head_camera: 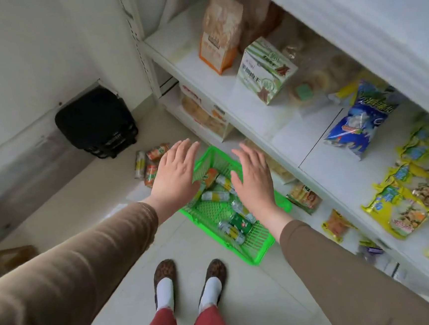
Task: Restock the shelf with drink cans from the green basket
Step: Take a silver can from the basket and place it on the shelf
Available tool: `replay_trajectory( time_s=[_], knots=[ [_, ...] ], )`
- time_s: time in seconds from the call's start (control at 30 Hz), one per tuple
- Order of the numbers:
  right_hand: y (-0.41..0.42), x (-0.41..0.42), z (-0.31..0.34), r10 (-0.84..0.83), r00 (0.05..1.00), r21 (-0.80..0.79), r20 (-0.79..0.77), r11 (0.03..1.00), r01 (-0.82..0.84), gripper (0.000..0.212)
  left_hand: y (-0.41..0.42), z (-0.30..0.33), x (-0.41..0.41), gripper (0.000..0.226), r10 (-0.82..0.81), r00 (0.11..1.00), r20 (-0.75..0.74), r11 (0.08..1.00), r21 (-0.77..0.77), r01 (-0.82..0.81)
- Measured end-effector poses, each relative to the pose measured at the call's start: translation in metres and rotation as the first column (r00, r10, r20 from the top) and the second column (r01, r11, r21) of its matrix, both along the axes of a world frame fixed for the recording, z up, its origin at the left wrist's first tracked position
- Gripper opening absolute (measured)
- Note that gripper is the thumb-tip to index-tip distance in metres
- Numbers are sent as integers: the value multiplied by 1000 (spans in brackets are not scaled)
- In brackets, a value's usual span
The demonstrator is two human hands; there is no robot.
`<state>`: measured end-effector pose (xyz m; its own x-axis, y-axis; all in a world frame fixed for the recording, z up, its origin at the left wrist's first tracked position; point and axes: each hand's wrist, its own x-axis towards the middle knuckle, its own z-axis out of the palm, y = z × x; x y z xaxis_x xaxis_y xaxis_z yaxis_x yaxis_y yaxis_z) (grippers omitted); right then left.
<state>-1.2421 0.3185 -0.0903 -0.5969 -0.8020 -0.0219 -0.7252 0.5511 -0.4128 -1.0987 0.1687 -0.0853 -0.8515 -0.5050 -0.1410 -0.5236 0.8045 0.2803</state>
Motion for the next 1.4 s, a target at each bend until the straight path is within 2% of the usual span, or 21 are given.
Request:
replay_trajectory(
  time_s=[0.13, 0.3, 0.47, 0.7, 0.83, 1.0, 1.03, 1.07, 1.1, 1.17, 1.27, 1.33, 1.4],
  knots=[
    [13, 8, -98, -31, 997, 97, 70, 995, 24, 51, 9, -92, 14, 92, -42, 993, 110, 998, 48, 37],
    [21, 23, -219, -111, 976, 113, 190, 989, 90, 50, 20, -200, 21, 92, -102, 974, 204, 993, 87, 85],
    [5, 34, -329, -194, 934, 181, 302, 973, 143, 51, 24, -287, 12, 92, -117, 971, 206, 983, 161, 84],
    [-48, 30, -439, -372, 769, 279, 520, 925, 259, 60, 17, -371, 4, 92, -91, 968, 235, 967, 253, 30],
    [-80, 21, -481, -449, 687, 345, 572, 891, 294, 56, 14, -394, 5, 89, -81, 975, 208, 958, 285, 18],
    [-105, 18, -506, -502, 592, 357, 630, 865, 353, 37, 8, -406, 13, 89, -69, 981, 179, 956, 292, 14],
    [-107, 17, -509, -507, 628, 360, 590, 862, 357, 34, 8, -406, 13, 89, -70, 982, 177, 957, 291, 16],
    [-107, 16, -509, -529, 617, 380, 582, 848, 368, 31, 9, -405, 14, 88, -71, 982, 176, 957, 290, 17],
    [-105, 16, -506, -540, 580, 400, 610, 842, 363, 32, 9, -404, 14, 87, -71, 982, 175, 957, 291, 18],
    [-95, 17, -492, -543, 596, 449, 591, 836, 316, 41, 8, -397, 16, 86, -67, 981, 184, 953, 302, 8],
    [-68, 22, -452, -556, 594, 437, 581, 829, 349, 41, 9, -375, 20, 89, -54, 976, 211, 949, 315, -15],
    [-50, 22, -413, -596, 530, 421, 603, 802, 423, 49, 10, -347, 23, 90, -40, 973, 227, 946, 322, -36],
    [-37, 17, -366, -625, 374, 414, 685, 756, 507, 47, 9, -309, 25, 89, -36, 973, 226, 945, 324, -41]
  ],
)
